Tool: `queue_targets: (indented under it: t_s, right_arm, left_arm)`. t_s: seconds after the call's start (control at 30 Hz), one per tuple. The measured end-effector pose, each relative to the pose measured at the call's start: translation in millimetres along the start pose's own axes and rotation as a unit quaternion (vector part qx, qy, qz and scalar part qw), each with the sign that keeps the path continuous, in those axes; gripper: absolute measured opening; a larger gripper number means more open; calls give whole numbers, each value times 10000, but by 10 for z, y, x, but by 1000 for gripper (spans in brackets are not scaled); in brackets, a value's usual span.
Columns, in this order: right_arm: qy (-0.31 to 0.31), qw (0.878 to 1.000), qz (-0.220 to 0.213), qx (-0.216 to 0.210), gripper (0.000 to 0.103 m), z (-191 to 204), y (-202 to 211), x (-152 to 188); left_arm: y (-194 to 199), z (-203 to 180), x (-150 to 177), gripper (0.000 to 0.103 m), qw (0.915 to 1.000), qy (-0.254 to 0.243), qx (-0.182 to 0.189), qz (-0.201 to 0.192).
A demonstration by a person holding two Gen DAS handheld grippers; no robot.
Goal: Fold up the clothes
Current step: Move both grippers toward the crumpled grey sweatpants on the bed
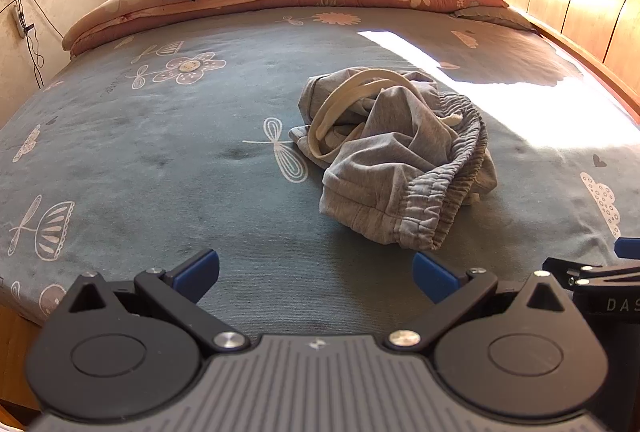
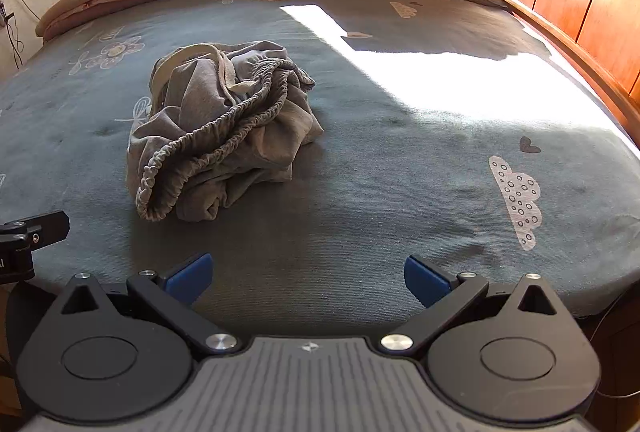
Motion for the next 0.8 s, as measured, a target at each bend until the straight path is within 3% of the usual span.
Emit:
queue_targets:
  t_s: [0.8]
  right_arm:
    - [-23,10000,18,9,103,-24,-22,-15]
  left_arm:
    - [-54,-24,-43,103,9998,-15,112,189]
Point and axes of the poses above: each gripper's, at about its wrist camera, not at the fingertips, and y roughly against the way its jaws point, z to its left, x to its underside, the point moved 5 cm from there along -y, roughly the way its jaws point, and after that the axes turned 11 degrees about -z, right-handed, at the moved point
